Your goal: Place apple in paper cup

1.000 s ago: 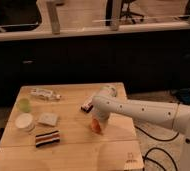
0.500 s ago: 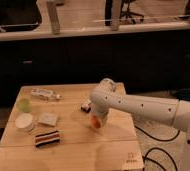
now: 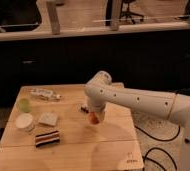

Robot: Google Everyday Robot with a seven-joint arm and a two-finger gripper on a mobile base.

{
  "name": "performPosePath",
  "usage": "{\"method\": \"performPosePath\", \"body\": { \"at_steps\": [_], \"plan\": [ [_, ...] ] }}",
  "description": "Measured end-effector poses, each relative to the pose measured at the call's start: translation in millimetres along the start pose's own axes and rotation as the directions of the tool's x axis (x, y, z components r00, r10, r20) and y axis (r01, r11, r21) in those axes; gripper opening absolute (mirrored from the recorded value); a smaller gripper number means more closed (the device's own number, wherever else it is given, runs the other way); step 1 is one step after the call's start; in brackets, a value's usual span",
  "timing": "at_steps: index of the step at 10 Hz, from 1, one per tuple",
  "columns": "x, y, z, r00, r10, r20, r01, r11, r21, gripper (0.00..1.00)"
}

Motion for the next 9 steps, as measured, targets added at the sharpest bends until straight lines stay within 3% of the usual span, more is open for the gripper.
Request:
{"method": "performPosePath", "body": {
  "at_steps": [9],
  "plan": [
    [-32.6, -50.6, -24.8, 0.994, -0.106, -0.02, 0.106, 0.994, -0.008, 0.03]
  ]
}}
